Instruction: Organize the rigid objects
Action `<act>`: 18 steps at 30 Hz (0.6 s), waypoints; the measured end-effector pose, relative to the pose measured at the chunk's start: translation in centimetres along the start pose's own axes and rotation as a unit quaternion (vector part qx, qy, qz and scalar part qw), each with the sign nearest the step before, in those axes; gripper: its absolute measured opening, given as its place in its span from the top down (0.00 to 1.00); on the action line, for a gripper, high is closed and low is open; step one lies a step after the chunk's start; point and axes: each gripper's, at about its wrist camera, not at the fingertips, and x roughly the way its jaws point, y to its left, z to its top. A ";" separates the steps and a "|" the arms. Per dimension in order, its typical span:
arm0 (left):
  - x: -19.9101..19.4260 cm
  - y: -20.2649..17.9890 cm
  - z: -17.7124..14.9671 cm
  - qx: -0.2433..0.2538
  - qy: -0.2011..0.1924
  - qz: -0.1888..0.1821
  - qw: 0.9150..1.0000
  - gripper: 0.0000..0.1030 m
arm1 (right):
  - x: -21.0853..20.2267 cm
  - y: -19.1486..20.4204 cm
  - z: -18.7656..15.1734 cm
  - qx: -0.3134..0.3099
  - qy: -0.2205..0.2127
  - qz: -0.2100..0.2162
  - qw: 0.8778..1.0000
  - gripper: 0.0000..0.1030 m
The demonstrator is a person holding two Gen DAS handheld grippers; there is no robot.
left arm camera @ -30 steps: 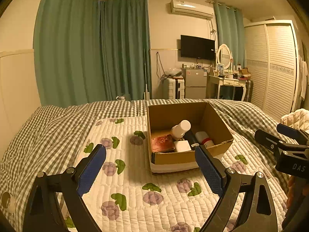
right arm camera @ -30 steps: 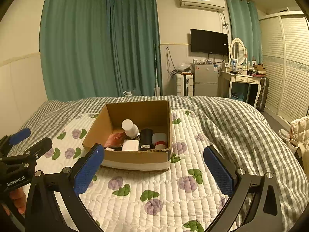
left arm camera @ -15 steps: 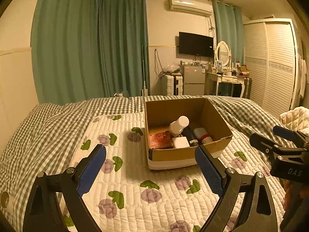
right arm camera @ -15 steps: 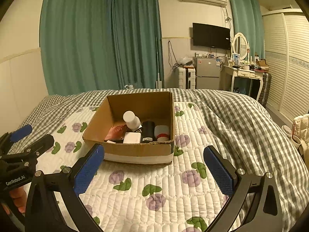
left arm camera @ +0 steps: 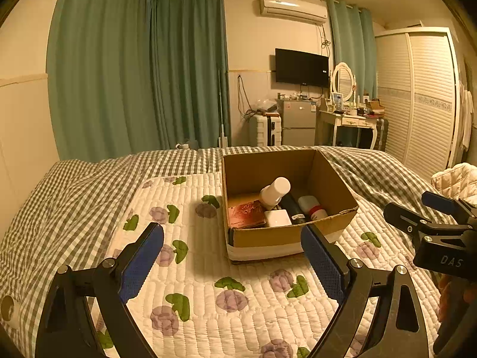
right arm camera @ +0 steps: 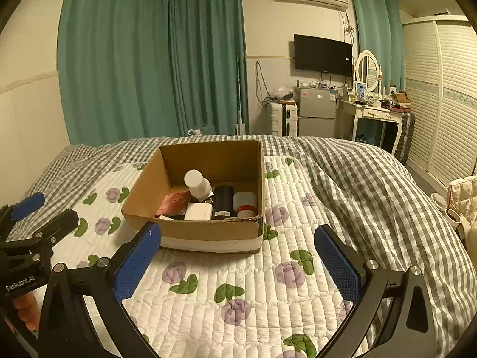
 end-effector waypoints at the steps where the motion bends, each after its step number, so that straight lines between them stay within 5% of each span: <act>1: 0.0 0.0 0.0 0.000 0.000 0.001 1.000 0.08 | 0.0 0.0 0.0 0.000 0.000 -0.002 1.000 0.00; 18: -0.2 -0.3 -0.1 0.011 -0.007 0.005 1.000 0.08 | 0.1 -0.3 -0.1 0.003 0.003 -0.004 1.000 0.00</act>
